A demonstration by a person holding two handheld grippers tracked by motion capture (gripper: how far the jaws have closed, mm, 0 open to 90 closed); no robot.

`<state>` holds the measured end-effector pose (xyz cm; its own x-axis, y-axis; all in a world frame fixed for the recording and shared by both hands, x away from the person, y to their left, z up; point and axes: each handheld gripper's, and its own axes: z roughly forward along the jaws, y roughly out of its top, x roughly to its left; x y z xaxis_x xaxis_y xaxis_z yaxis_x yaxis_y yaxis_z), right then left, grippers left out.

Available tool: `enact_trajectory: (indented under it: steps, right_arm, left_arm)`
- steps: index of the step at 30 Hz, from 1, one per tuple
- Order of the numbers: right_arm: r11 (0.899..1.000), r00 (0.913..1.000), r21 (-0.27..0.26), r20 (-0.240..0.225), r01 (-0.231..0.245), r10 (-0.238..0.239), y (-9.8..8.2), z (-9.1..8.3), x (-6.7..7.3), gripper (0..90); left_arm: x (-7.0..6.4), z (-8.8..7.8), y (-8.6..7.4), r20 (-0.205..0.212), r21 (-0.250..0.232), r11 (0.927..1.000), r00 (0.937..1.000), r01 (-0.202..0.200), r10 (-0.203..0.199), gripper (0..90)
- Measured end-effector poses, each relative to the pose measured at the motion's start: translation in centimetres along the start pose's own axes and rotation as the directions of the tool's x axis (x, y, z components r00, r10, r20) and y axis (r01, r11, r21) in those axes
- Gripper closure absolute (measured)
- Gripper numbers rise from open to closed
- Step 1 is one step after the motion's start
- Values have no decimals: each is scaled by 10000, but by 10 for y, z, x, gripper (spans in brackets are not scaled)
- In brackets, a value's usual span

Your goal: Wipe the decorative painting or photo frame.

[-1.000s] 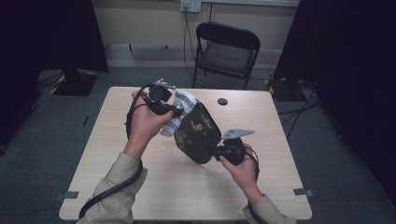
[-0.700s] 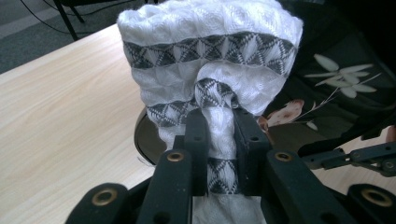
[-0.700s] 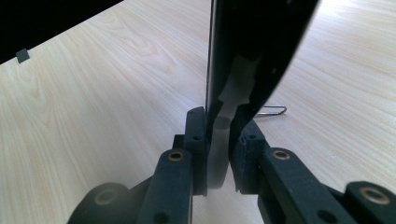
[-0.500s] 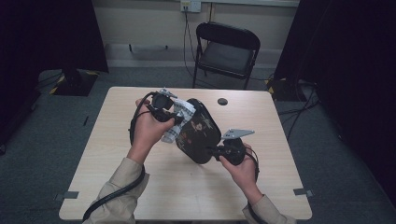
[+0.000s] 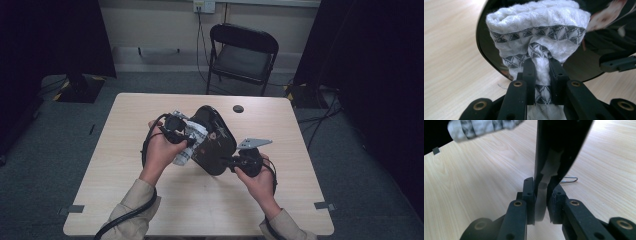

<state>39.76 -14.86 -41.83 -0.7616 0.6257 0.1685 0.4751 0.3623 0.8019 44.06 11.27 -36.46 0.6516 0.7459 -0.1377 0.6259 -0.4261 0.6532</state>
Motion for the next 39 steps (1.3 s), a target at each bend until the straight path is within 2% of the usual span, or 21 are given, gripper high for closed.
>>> enact_trajectory:
  steps: [18,23,28,33,36,39]
  right_arm:
    - [10000,10000,-50,33,-41,42,0,1,1,791]
    - [10000,10000,-55,45,-65,65,0,1,1,791]
    - [9999,10000,-77,32,-90,90,0,1,1,791]
    - [9999,9999,-103,28,-107,107,0,1,1,791]
    - [9999,9999,-117,30,-112,112,-1,2,1,791]
    - [9999,9999,-130,45,-111,112,-1,2,1,791]
  left_arm:
    - [2,35,-43,279,603,9972,9986,432,-449,779]
    - [1,46,-56,381,798,9953,9976,546,-578,779]
    - [1,56,-68,402,1213,9908,9971,600,-652,779]
    - [0,60,-76,439,1474,9872,9967,605,-676,780]
    - [2,56,-78,462,1402,9878,9961,674,-746,780]
    - [3,42,-71,453,1061,9921,9964,671,-723,780]
